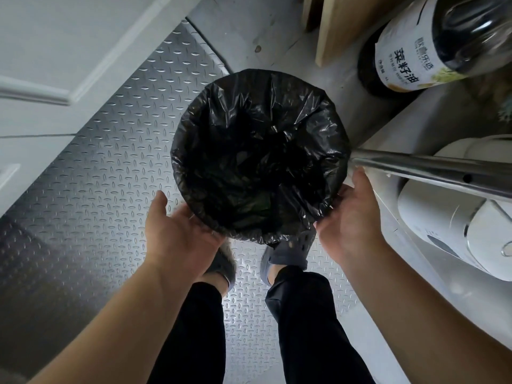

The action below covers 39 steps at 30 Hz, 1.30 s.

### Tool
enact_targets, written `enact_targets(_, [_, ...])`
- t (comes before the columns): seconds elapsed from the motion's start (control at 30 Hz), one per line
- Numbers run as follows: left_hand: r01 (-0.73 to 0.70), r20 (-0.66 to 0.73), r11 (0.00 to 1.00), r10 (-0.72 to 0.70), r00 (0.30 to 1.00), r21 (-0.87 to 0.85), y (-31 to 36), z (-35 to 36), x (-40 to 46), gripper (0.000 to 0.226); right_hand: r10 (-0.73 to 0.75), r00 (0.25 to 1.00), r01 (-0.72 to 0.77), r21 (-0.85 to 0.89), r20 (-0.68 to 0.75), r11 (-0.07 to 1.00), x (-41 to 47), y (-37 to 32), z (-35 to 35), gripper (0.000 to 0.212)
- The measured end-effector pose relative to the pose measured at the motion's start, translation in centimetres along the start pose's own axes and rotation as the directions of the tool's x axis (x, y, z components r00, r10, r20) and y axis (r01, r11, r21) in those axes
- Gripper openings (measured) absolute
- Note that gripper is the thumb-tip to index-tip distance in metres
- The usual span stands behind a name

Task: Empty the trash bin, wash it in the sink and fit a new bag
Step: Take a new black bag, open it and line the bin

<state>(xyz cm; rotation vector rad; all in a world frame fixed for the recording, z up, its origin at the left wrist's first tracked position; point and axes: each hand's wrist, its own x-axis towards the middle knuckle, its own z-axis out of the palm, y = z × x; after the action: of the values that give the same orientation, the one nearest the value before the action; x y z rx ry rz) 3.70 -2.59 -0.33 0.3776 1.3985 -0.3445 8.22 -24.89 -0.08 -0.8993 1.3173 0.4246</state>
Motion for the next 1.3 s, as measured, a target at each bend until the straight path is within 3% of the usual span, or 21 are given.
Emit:
enact_targets(0.13, [0.019,-0.156,0.996,-0.006,0.988,0.084,-1.4,-1.3,0.6,0.046,-0.083,0.985,0.065,-0.123,-0.148,0.990,0.4,0.4,-1.1,0.028])
enact_targets(0.23, [0.195,-0.296,0.949,-0.118,0.948,0.247,-4.2,-3.0,0.1,0.033,-0.032,0.975,-0.049,-0.353,-0.218,0.934,0.3,1.4,-3.5,0.009])
enact_targets(0.33, [0.343,-0.178,0.908,-0.306,0.935,0.239,-7.1,-3.9,-0.4,0.040,0.203,0.978,-0.210,-0.297,-0.056,0.931,-0.1,2.6,-5.1,0.011])
enact_targets(0.4, [0.362,-0.112,0.904,-0.345,0.932,0.228,-8.4,-3.9,-0.2,0.043,0.291,0.956,-0.273,-0.236,0.046,0.933,0.1,2.9,-5.2,0.023])
enact_targets(0.5, [0.373,-0.058,0.917,-0.369,0.928,0.143,-9.6,-3.5,1.4,0.018,0.323,0.941,-0.308,-0.142,0.103,0.941,1.4,3.0,-5.0,0.043])
enact_targets(0.63, [0.351,-0.008,0.934,-0.351,0.936,0.067,-9.7,-2.6,3.1,0.016,0.369,0.920,-0.374,0.010,0.130,0.928,3.0,2.9,-4.7,0.030])
enact_targets(0.73, [0.305,0.007,0.949,-0.306,0.952,0.076,-9.7,-2.3,4.0,0.037,0.366,0.910,-0.381,0.048,0.195,0.923,4.0,2.9,-4.7,0.018])
enact_targets(0.8, [0.287,0.061,0.954,-0.293,0.954,0.089,-9.6,-2.5,4.5,0.039,0.364,0.894,-0.394,0.070,0.260,0.916,4.8,3.1,-5.1,0.018])
enact_targets(0.87, [0.292,0.139,0.947,-0.310,0.940,0.134,-9.1,-2.9,5.0,0.037,0.392,0.872,-0.425,0.056,0.292,0.903,6.0,3.2,-5.6,0.022])
enact_targets(1.0, [0.292,0.269,0.833,-0.451,0.851,0.470,-7.3,-3.5,5.3,0.031,0.439,0.833,-0.437,-0.086,0.337,0.895,7.7,2.8,-6.0,0.034])
enact_targets(1.07, [0.284,0.229,0.810,-0.448,0.864,0.513,-6.6,-3.6,5.6,0.032,0.410,0.855,-0.378,-0.158,0.317,0.912,8.3,2.4,-5.2,0.037])
enact_targets(1.17, [0.199,0.009,0.850,-0.233,0.972,0.487,-5.7,-3.1,6.0,0.020,0.243,0.935,-0.154,-0.323,0.258,0.934,8.3,1.7,-3.3,0.021])
enact_targets(1.23, [0.181,-0.113,0.875,-0.145,0.983,0.450,-5.1,-3.1,6.5,0.026,0.101,0.986,-0.048,-0.349,0.136,0.936,8.0,1.1,-2.6,0.027])
enact_targets(1.3, [0.185,-0.123,0.935,-0.154,0.980,0.303,-4.2,-3.3,6.4,0.029,-0.017,1.000,0.009,-0.327,-0.022,0.945,7.5,0.3,-2.6,0.030])
